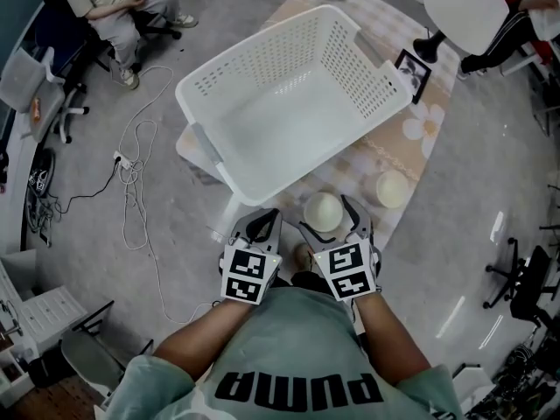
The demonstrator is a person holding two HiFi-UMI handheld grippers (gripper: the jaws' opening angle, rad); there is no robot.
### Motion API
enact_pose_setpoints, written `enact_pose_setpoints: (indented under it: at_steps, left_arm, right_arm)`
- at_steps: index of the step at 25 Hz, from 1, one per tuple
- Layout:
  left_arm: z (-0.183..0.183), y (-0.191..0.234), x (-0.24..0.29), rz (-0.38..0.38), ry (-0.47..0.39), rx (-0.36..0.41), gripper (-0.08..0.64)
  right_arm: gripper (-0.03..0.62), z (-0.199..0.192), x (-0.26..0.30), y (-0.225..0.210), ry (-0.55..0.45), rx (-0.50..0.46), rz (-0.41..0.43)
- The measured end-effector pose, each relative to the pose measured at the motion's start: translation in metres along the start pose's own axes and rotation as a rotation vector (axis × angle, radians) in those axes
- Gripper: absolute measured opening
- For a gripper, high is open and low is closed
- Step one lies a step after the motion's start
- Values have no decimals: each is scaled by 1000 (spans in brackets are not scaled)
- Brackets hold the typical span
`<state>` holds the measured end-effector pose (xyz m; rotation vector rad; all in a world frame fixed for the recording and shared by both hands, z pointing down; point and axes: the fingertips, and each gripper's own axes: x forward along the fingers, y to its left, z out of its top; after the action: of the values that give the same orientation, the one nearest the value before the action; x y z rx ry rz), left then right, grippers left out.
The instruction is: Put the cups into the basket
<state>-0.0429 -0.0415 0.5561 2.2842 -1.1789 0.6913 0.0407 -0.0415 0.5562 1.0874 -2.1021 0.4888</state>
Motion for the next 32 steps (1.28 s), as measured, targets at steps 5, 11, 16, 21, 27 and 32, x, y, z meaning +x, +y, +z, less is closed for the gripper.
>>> enact_pose_setpoints:
  at_steps: [5, 11, 16, 21, 27, 32]
  left_arm:
    - [1, 3, 7, -4, 8, 4, 5]
    - [2, 2, 8, -13, 12, 14, 5]
    - [6, -1, 4, -12, 6, 26, 5]
    - [14, -8, -5, -17, -14, 36, 5]
    - [37, -22, -22, -31, -72, 60, 5]
    - [64, -36, -42, -59, -119, 76, 5]
  right_arm:
    - [397, -4, 9, 2, 40, -15, 23]
    - [397, -6, 13, 2, 44, -31, 33]
    - [396, -7, 11, 2, 40, -27, 25]
    - [397, -4, 0, 2, 16, -16, 23]
    - [397, 23, -36, 1, -41, -17, 23]
    - [397, 49, -76, 2, -86, -23, 19]
